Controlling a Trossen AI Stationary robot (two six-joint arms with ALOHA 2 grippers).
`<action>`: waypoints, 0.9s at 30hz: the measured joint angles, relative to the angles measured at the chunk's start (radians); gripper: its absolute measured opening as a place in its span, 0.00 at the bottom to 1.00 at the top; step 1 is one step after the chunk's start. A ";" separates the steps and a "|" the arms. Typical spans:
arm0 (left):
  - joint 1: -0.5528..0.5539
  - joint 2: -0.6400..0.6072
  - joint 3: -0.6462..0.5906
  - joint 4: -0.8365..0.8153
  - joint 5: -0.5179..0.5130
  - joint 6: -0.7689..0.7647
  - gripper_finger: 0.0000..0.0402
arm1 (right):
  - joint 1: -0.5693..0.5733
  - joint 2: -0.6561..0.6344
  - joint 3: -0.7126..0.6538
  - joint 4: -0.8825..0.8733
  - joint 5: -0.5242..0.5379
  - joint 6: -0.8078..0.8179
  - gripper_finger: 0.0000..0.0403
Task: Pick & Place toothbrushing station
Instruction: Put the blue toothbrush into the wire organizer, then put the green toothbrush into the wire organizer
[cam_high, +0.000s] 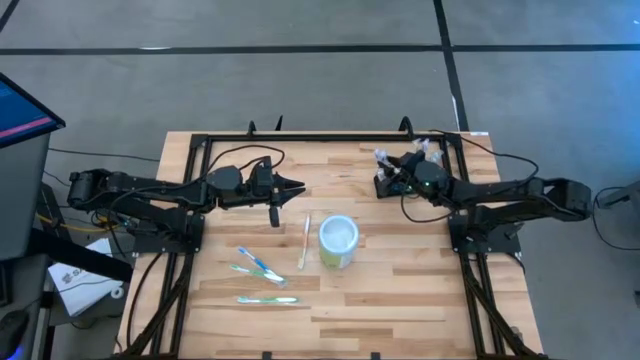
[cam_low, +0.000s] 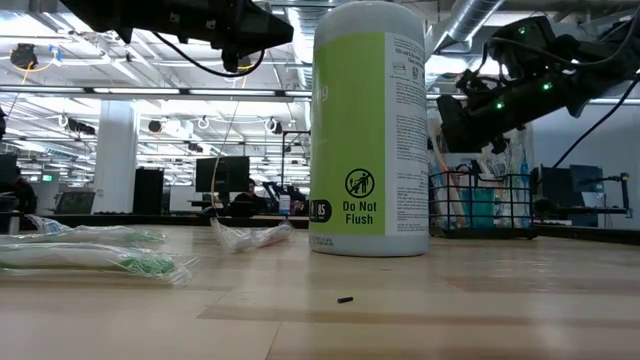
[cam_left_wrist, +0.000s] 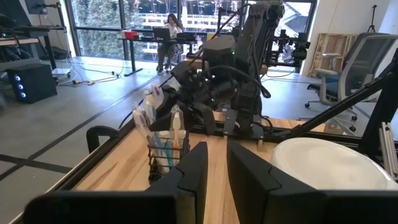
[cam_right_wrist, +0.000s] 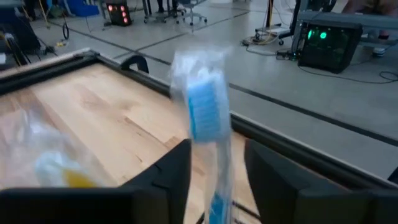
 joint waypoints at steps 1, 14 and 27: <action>0.000 0.000 0.000 -0.001 0.000 0.000 0.13 | 0.000 -0.010 0.000 -0.003 0.001 0.000 0.36; 0.000 0.000 0.000 -0.007 0.000 -0.031 0.13 | 0.027 -0.210 0.000 -0.097 0.002 -0.012 0.52; -0.001 0.000 0.000 -0.228 0.087 -0.221 0.13 | 0.166 -0.405 0.000 -0.155 0.002 -0.039 0.47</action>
